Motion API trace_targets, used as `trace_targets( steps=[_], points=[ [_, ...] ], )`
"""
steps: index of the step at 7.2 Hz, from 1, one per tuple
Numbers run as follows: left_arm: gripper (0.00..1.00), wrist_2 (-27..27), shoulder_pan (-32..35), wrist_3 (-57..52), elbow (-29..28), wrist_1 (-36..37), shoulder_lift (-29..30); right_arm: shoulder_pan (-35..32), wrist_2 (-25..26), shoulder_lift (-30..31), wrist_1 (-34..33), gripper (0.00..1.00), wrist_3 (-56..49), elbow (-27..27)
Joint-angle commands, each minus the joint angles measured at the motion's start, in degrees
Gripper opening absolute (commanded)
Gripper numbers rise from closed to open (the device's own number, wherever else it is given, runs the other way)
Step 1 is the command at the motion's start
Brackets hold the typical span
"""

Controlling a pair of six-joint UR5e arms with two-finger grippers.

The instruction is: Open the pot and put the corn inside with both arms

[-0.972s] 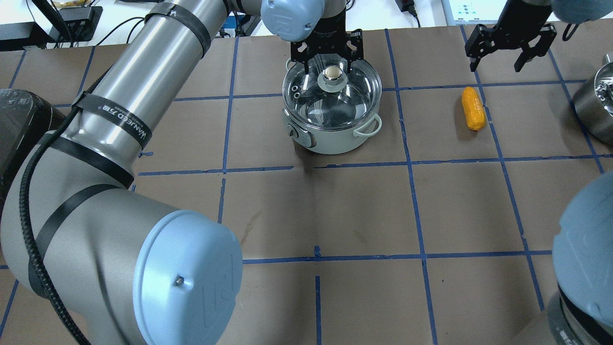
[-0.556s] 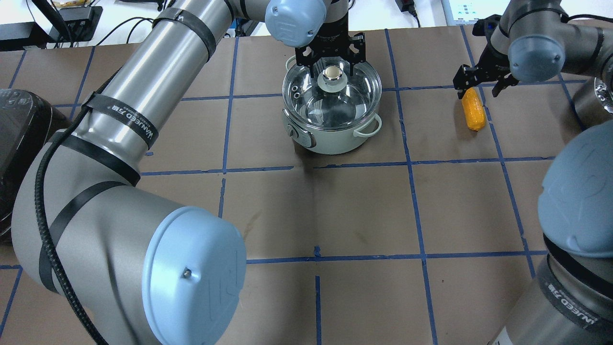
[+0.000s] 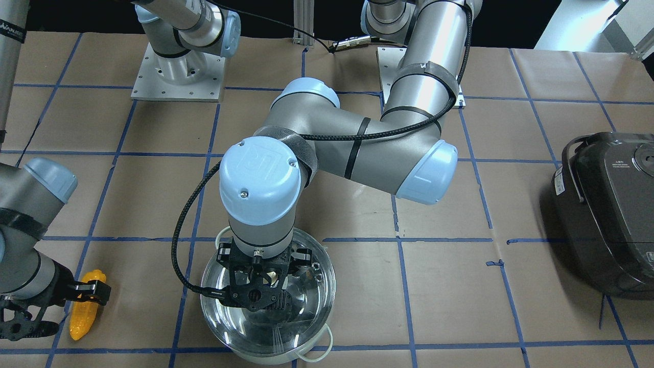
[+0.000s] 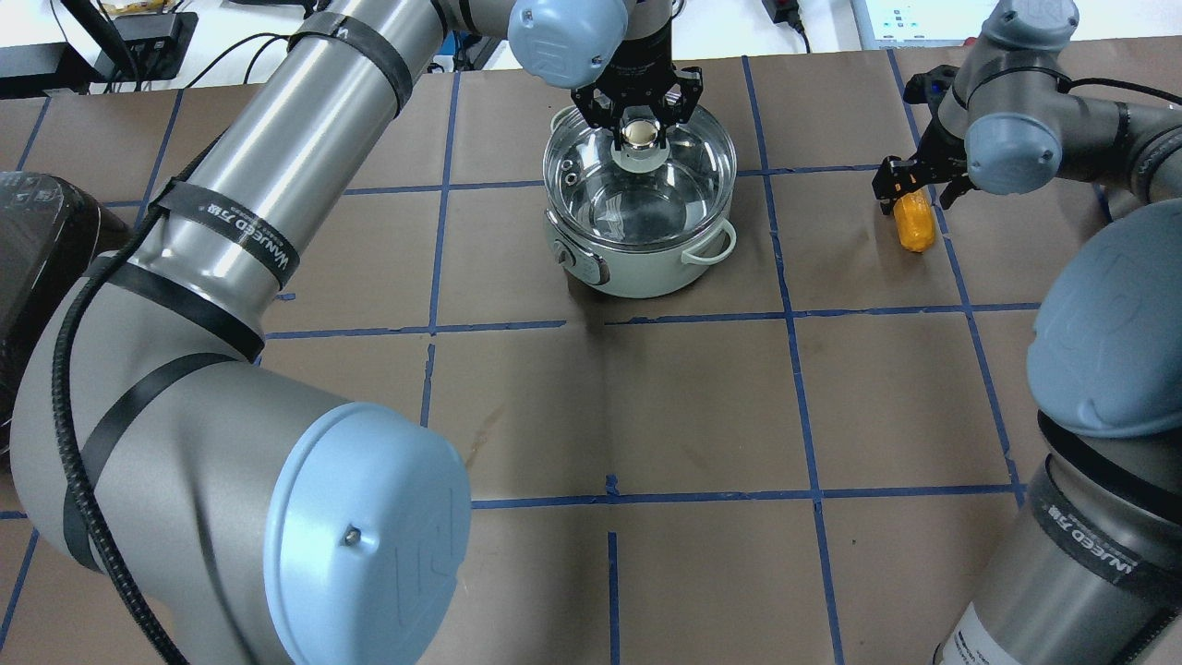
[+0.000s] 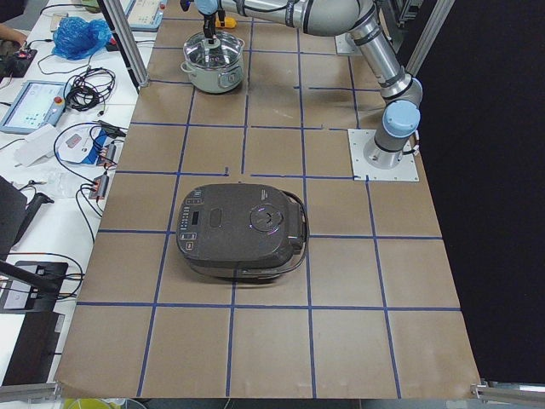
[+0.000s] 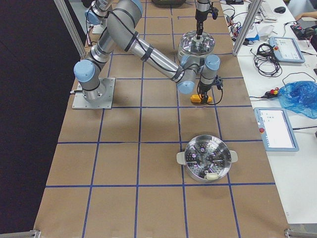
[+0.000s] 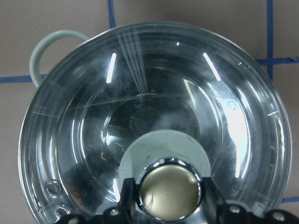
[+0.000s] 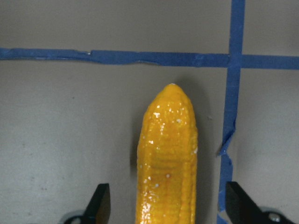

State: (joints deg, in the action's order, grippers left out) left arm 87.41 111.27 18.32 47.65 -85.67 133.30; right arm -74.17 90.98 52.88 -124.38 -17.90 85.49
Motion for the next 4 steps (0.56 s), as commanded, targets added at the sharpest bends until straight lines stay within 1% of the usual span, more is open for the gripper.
trace_targets(
  steps=[1,2,3,4],
  points=[
    [0.03,0.66,-0.52,-0.82,0.59,-3.60,-5.04,0.08,-0.02,-0.24,0.02,0.44,-0.12,0.38],
    [0.03,1.70,-2.79,-5.53,1.21,-6.15,-7.25,0.16,-0.02,-0.24,0.45,0.21,-0.12,0.55],
    [0.03,1.28,-7.85,-6.79,1.39,-6.35,-8.14,0.17,0.07,-0.15,0.54,0.13,-0.12,0.47],
    [0.02,0.23,-12.87,-14.11,3.56,-6.01,-8.67,0.08,0.51,0.55,1.15,0.12,-0.03,-0.75]
  ],
)
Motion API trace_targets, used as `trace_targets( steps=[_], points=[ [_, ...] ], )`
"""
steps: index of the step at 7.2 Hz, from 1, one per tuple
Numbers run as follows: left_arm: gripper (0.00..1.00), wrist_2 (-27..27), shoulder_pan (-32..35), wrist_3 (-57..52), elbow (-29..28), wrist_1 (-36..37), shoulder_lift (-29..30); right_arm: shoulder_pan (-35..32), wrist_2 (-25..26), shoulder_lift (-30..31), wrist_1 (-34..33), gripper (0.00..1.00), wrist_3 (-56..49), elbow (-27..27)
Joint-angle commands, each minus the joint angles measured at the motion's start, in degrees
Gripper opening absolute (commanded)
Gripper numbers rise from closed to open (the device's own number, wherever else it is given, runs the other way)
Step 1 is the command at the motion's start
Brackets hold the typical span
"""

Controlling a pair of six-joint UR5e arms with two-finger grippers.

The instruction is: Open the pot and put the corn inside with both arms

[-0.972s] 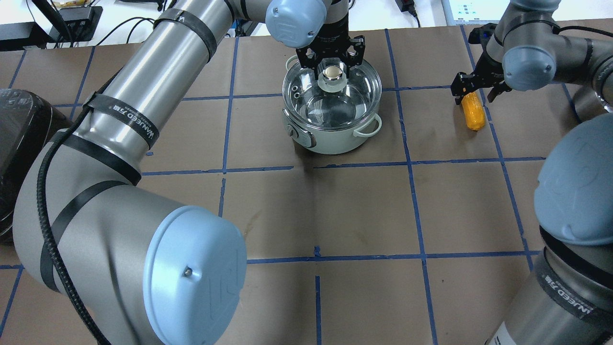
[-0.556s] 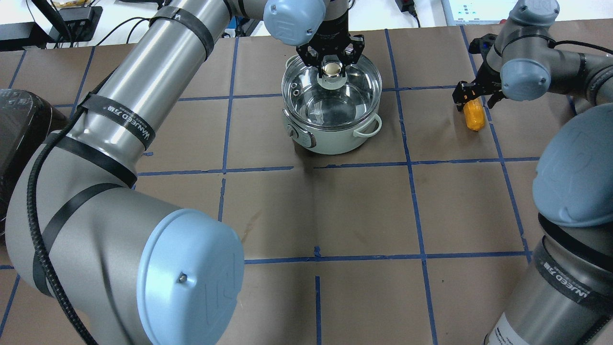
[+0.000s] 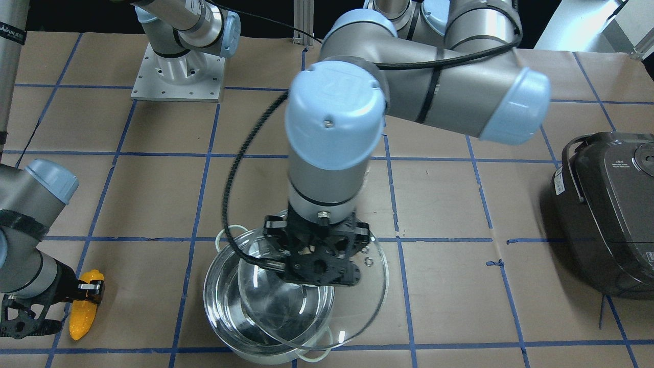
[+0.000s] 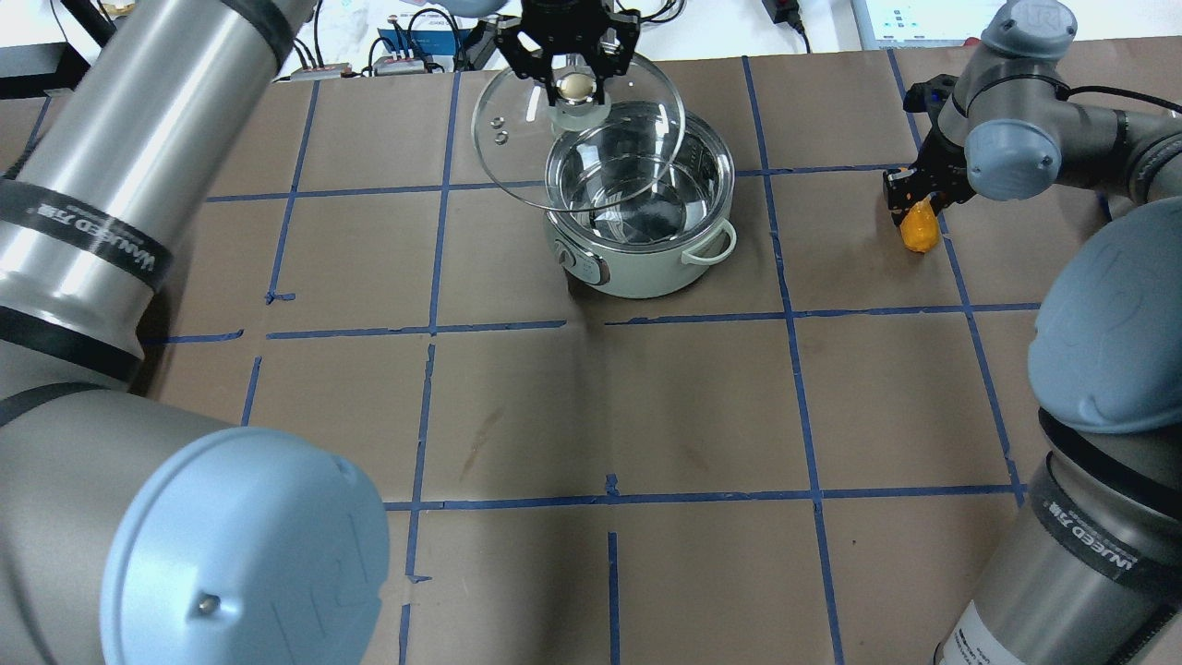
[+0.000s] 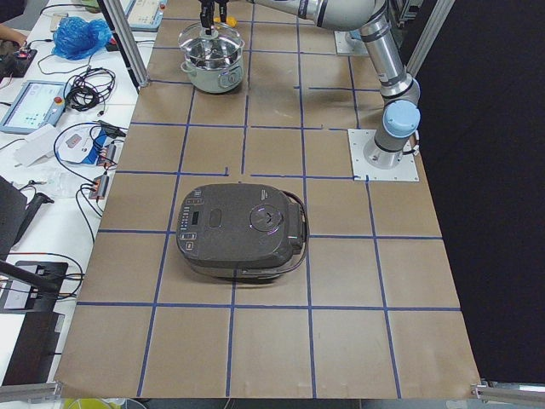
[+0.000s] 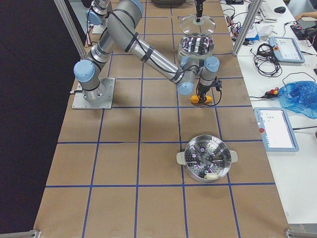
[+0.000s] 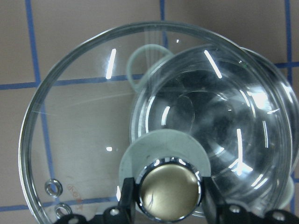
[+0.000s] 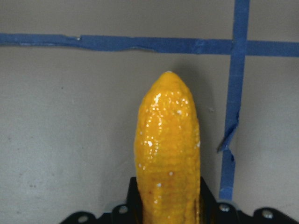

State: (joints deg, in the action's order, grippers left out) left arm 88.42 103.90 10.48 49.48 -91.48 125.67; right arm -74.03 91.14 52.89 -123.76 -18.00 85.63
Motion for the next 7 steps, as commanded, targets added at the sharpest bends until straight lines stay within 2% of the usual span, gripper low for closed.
trace_targets(
  steps=[1,2,3,4,5,7],
  points=[
    [0.02,-1.84,-11.03,-13.22,4.98,0.33,-2.60,-0.67,0.97,2.90,4.63,0.12,0.33,-3.34],
    [0.02,-3.59,-14.91,-16.34,8.49,1.29,-3.40,-1.98,0.36,5.53,12.24,0.12,1.38,-7.98],
    [0.02,-3.87,-16.86,-20.98,13.40,7.91,-3.06,-7.13,0.27,5.65,17.45,0.13,3.65,-13.33],
    [0.02,-3.61,-19.15,-23.38,19.02,16.59,-3.06,-13.18,0.27,5.65,18.11,0.14,7.33,-16.78],
    [0.01,-3.26,-21.26,-25.58,22.73,17.99,-2.97,-18.29,-0.08,5.47,17.86,0.15,14.84,-17.25],
    [0.01,-3.25,-21.81,-25.77,25.83,21.51,-2.18,-26.74,-0.52,3.46,14.98,0.16,26.91,-17.43]
  ],
)
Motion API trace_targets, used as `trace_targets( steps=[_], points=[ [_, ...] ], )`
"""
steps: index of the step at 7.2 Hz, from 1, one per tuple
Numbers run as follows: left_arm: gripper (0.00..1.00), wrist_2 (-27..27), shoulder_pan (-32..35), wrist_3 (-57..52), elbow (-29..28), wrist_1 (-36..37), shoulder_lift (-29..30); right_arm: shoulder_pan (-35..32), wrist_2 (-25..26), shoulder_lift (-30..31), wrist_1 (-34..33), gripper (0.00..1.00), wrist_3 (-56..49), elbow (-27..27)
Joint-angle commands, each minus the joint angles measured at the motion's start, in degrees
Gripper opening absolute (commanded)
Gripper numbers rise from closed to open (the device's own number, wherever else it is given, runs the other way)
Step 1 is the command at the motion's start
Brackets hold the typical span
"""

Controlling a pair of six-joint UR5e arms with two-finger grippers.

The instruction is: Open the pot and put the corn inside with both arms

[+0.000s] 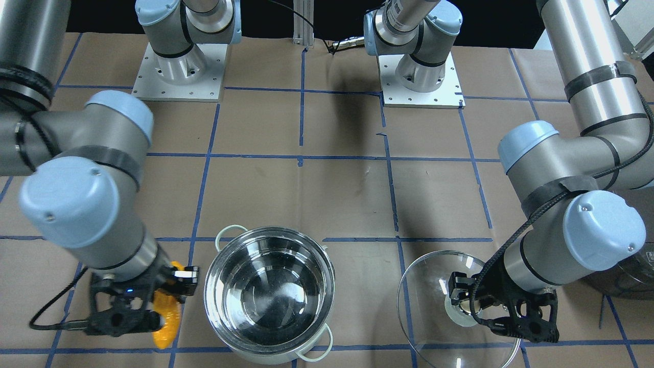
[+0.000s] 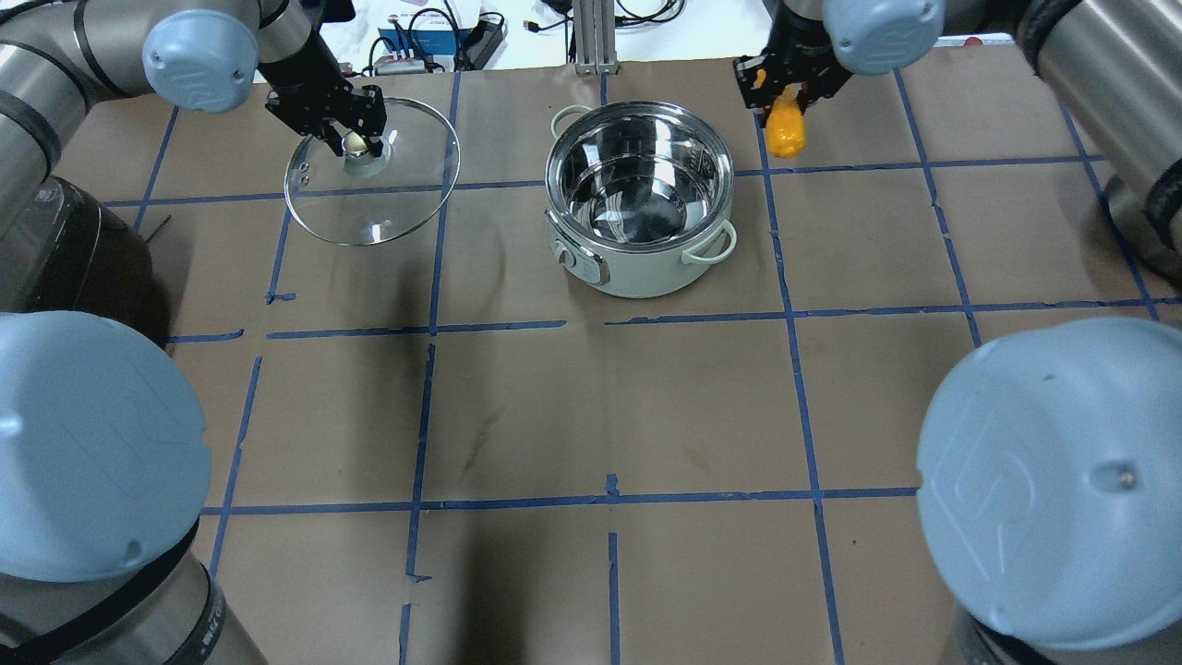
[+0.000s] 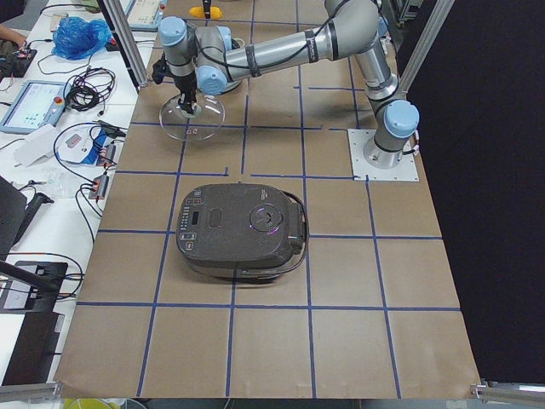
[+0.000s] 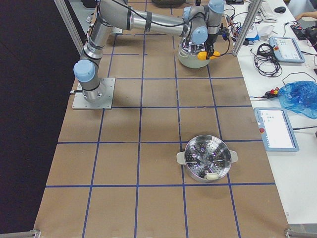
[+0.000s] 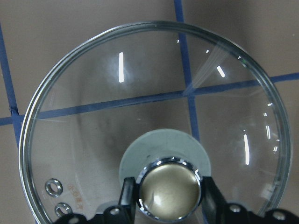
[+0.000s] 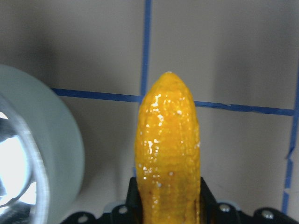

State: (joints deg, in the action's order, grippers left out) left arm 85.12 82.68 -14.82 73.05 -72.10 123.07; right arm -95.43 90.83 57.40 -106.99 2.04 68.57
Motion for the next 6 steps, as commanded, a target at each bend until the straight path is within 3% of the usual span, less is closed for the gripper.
trace_targets(
  steps=[1,3,6],
  points=[
    [0.01,0.13,-0.68,-0.65,4.71,3.53,0.59,-7.81,0.39,-2.37,-2.60,0.17,7.44,-0.37],
    [0.01,2.57,-0.68,-0.74,8.16,9.24,1.03,-8.89,0.31,-4.31,-5.32,0.17,7.54,-0.19],
    [0.01,3.38,-1.29,-2.22,8.60,9.35,1.73,-10.73,0.22,-9.40,-10.41,0.23,7.45,-0.19]
  ],
)
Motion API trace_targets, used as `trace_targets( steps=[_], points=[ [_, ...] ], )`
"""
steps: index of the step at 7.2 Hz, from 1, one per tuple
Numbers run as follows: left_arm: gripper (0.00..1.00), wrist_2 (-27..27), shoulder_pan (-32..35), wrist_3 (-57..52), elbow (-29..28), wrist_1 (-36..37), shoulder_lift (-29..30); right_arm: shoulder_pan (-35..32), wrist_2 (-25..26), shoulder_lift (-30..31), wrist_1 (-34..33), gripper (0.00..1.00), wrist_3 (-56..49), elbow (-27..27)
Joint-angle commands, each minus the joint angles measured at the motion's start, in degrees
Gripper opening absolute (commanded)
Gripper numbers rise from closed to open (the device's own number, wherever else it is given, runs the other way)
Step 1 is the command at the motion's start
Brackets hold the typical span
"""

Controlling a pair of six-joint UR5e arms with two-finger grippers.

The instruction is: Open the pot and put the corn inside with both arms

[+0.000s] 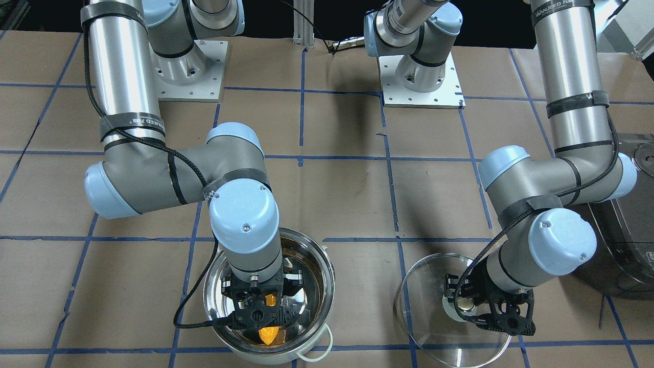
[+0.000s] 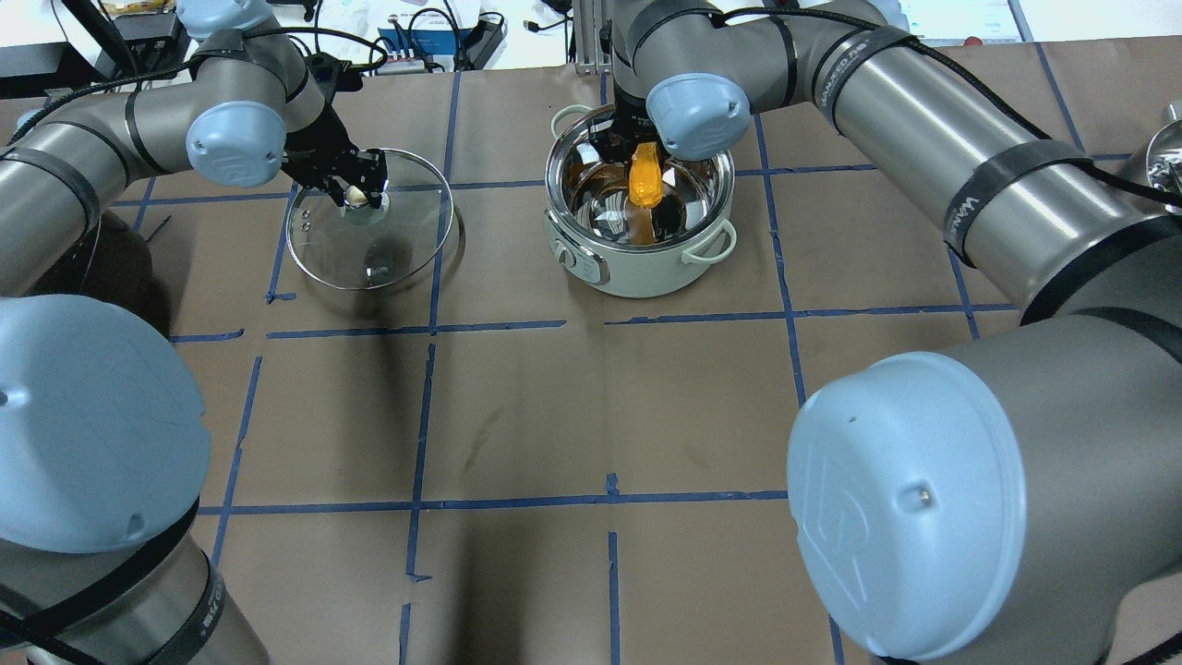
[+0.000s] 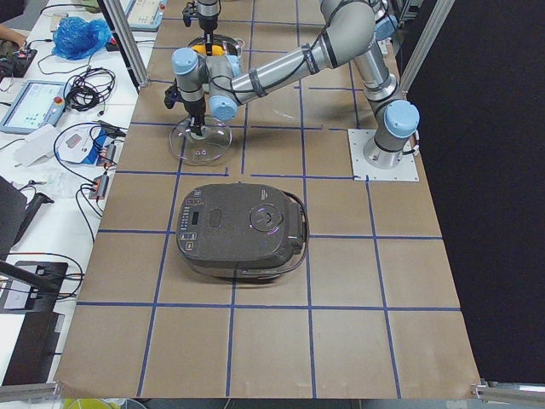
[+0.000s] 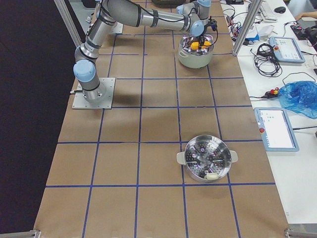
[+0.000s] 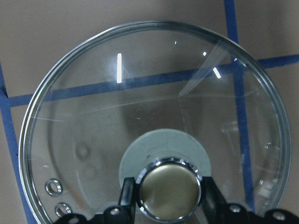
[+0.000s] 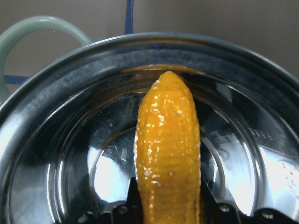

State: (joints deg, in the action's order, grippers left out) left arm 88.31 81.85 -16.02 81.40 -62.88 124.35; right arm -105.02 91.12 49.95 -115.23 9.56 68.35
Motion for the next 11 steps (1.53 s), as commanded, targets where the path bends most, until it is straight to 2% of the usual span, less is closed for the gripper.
trace_targets(
  steps=[1,2,3,4,6,7,10,11],
  points=[
    [0.01,-0.24,-2.64,-2.16,0.25,0.13,0.63,-1.15,0.37,-2.05,-2.28,0.44,-0.59,0.29],
    [0.01,-0.33,-3.01,-2.00,0.25,0.13,0.63,-1.15,0.47,-2.40,-2.19,0.99,-0.94,0.47],
    [0.14,-0.42,-3.02,-1.91,0.33,0.13,0.80,-1.07,0.47,-1.45,-1.67,1.00,-1.12,0.65],
    [0.98,-0.33,-3.02,-1.82,0.25,-0.05,0.81,-1.06,0.38,0.74,-1.49,1.00,-1.12,0.65],
    [1.00,0.28,-2.75,-1.39,-0.37,-1.27,-0.59,0.07,0.38,7.14,2.00,1.00,-1.21,1.00],
    [1.00,0.28,-1.27,0.70,-0.72,-5.46,-3.12,1.04,0.47,11.44,6.29,1.00,-1.21,1.52],
    [1.00,0.37,6.72,11.70,-2.30,-19.70,-16.90,7.70,0.20,22.96,23.15,1.00,-4.71,2.14],
    [1.00,0.46,8.13,11.63,-2.48,-23.13,-21.56,8.59,0.46,26.56,25.73,1.00,-8.47,6.49]
  ],
)
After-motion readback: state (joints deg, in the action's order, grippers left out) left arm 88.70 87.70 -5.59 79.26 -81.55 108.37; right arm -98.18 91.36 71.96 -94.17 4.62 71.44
